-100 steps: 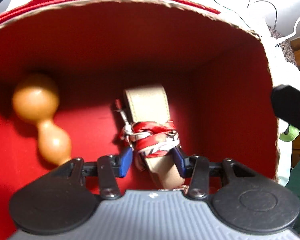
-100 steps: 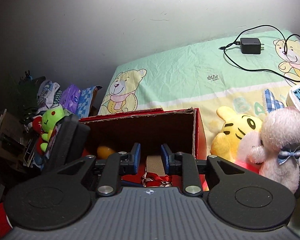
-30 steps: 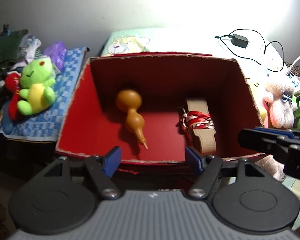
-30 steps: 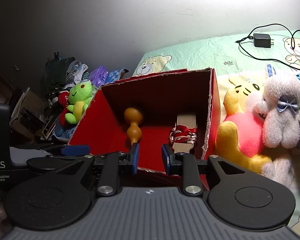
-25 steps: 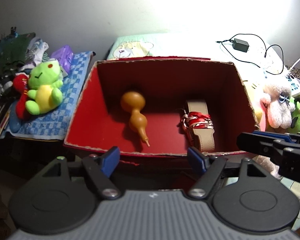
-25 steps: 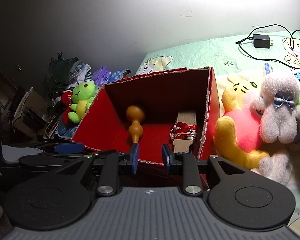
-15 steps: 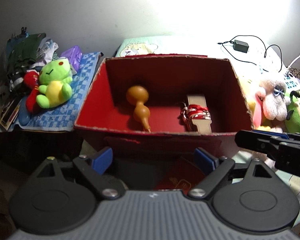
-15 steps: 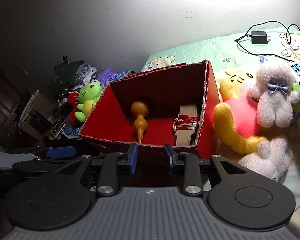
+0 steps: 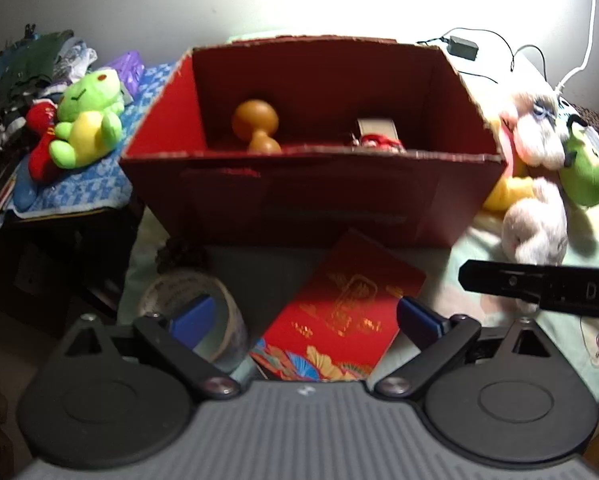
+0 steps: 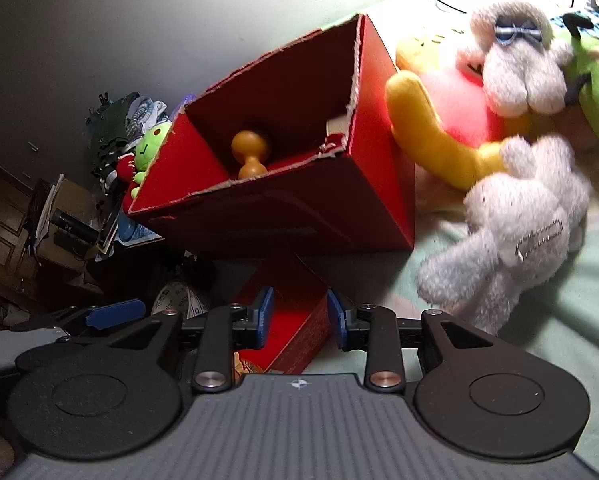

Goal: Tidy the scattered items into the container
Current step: 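Withdraw the right gripper from the box toward the red gift box, then close the right gripper around the red gift box, then lift the red gift box with the right gripper and carry it over the red box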

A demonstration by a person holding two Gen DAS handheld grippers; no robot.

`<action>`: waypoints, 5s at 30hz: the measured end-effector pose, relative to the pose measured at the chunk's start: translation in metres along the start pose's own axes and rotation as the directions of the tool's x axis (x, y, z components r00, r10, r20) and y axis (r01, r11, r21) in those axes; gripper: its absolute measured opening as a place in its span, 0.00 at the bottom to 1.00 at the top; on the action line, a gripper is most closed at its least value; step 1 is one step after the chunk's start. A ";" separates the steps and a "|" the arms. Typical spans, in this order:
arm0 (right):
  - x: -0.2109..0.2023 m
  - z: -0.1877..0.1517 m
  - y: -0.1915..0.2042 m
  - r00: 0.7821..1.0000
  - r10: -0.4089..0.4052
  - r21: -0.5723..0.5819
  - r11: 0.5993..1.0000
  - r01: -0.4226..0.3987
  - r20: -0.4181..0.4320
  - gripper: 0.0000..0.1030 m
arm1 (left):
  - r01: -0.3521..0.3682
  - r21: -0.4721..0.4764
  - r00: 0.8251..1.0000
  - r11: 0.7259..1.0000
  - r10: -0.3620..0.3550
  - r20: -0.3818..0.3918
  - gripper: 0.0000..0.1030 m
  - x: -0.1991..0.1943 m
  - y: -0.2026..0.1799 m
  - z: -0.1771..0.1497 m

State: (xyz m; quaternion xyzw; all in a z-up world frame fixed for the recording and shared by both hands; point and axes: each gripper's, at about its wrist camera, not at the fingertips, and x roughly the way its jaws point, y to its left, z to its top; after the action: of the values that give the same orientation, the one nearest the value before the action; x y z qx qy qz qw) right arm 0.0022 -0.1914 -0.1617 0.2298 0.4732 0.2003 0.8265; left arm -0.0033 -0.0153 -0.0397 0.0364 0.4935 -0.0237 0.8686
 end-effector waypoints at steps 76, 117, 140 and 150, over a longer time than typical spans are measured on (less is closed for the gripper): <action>0.020 -0.020 -0.047 0.992 0.008 0.154 0.988 0.011 -0.125 0.54 | 0.381 0.108 0.912 0.918 -0.354 -0.207 0.87 0.067 -0.068 -0.032; -0.030 0.143 0.043 0.963 0.054 -0.067 0.997 -0.038 0.265 0.53 | 0.390 0.305 0.892 0.869 -0.438 0.108 0.87 -0.011 -0.023 0.166; 0.113 0.165 0.043 0.994 -0.043 -0.012 0.999 0.042 -0.102 0.53 | 0.397 0.209 0.902 0.894 -0.339 -0.265 0.87 0.131 0.023 0.189; 0.152 0.182 0.032 0.949 -0.065 -0.001 0.998 0.068 -0.309 0.55 | 0.350 0.179 0.879 0.920 -0.256 -0.401 0.87 0.171 0.014 0.195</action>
State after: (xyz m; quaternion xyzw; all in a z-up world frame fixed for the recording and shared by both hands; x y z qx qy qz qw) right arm 0.2288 -0.1164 -0.1668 0.1834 0.6049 0.2034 0.7477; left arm 0.2527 -0.0194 -0.0868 0.0696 0.6409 -0.2140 0.7339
